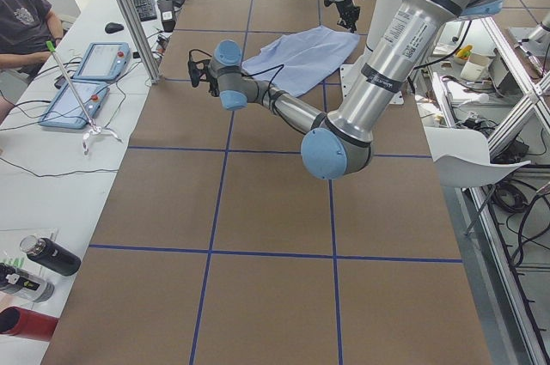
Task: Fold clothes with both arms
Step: 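Grasp the side edge with the right gripper and drag it, rotating the shirt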
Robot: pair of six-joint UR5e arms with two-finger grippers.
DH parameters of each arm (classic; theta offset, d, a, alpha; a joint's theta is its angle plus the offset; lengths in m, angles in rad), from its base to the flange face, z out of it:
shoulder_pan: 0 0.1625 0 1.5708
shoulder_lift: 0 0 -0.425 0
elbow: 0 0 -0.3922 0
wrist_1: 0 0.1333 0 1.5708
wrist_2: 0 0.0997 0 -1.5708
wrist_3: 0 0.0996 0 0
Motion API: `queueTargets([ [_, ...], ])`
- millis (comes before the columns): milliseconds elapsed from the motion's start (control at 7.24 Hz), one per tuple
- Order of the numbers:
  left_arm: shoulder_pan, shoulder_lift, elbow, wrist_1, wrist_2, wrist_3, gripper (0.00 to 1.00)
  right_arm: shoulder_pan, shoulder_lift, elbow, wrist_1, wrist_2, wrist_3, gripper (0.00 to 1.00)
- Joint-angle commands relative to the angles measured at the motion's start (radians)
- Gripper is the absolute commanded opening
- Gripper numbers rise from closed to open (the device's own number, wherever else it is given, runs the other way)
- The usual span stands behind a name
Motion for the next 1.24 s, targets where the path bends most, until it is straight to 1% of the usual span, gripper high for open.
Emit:
queueTargets([
  [0,0.083,0.069,-0.104,0.022,-0.037,-0.048,0.55,0.126,0.021,-0.01,0.001,0.0,0.0,1.0],
  [138,0.145,0.116,-0.138,0.022,-0.031,-0.049,0.59,0.262,0.066,-0.041,0.001,0.003,-0.125,1.0],
  [276,0.2,0.161,-0.189,0.022,-0.029,-0.083,0.62,0.381,0.137,-0.111,0.001,0.001,-0.244,1.0],
  [414,0.246,0.19,-0.219,0.02,-0.026,-0.118,0.62,0.456,0.206,-0.207,0.001,-0.02,-0.337,1.0],
  [552,0.305,0.204,-0.227,0.02,0.004,-0.125,0.62,0.509,0.238,-0.287,0.007,-0.072,-0.456,1.0],
  [691,0.364,0.206,-0.227,0.023,0.059,-0.144,0.62,0.574,0.243,-0.344,0.01,-0.09,-0.604,1.0],
  [829,0.382,0.207,-0.219,0.023,0.065,-0.146,0.62,0.607,0.251,-0.389,0.011,-0.089,-0.67,1.0],
  [967,0.391,0.203,-0.209,0.023,0.065,-0.142,0.61,0.621,0.271,-0.444,0.032,-0.092,-0.675,1.0],
  [1105,0.402,0.197,-0.189,0.023,0.075,-0.134,0.6,0.629,0.271,-0.501,0.129,-0.095,-0.673,1.0],
])
